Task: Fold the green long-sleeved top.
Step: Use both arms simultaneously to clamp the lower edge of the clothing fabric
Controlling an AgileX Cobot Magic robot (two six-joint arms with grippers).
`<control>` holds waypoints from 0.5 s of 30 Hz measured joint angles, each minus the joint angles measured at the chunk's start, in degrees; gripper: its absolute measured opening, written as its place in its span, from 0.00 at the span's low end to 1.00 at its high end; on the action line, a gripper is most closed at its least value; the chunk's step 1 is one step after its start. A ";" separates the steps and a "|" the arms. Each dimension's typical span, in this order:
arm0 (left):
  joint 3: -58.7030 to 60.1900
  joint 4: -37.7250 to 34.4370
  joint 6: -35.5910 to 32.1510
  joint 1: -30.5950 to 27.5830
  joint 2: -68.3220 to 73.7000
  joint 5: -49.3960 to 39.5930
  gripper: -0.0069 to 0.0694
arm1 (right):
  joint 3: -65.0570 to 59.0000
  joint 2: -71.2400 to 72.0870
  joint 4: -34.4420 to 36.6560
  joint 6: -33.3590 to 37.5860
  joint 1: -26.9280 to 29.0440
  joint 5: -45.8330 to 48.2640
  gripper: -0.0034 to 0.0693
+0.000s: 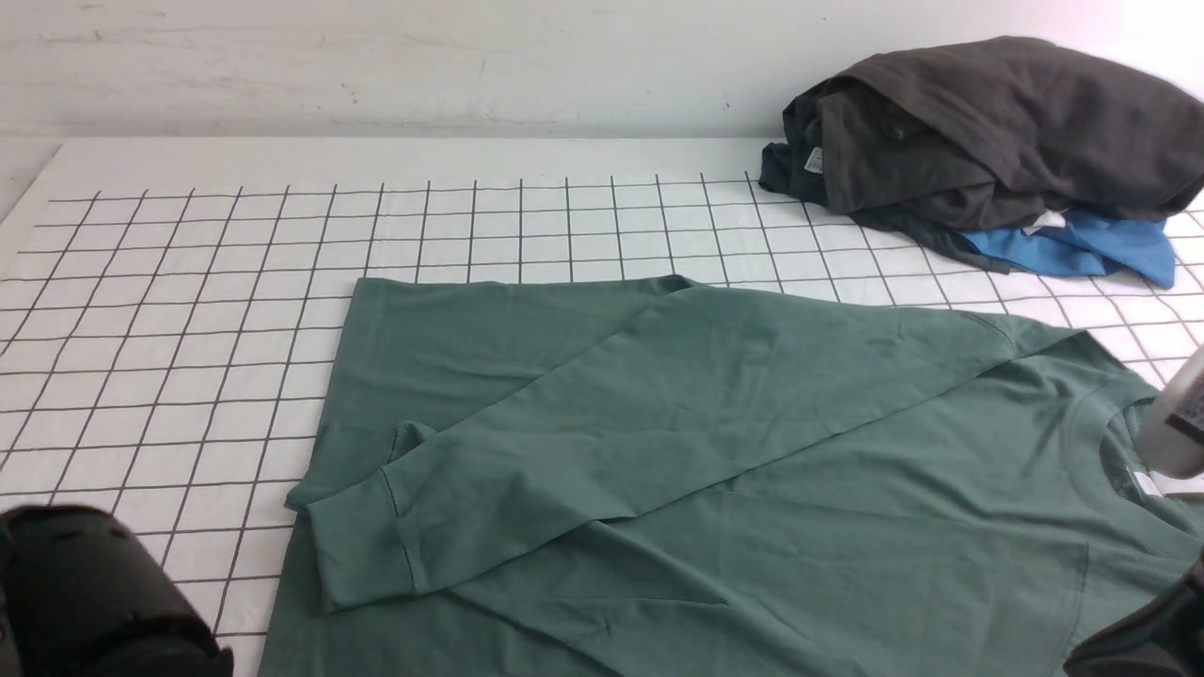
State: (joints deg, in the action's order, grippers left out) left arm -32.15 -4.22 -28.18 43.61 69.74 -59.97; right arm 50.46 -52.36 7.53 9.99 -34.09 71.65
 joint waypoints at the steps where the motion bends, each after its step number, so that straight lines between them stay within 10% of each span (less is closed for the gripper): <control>1: 2.12 0.78 -0.66 0.00 0.00 2.21 0.52 | 0.00 0.00 0.00 0.00 0.00 0.00 0.03; 15: 8.26 3.25 -1.24 0.00 3.07 17.63 0.65 | 0.00 0.00 0.00 1.59 0.00 0.00 0.03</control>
State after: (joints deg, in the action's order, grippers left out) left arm -23.89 -0.97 -29.42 43.61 72.81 -42.34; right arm 50.46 -52.36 7.53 11.58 -34.09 71.65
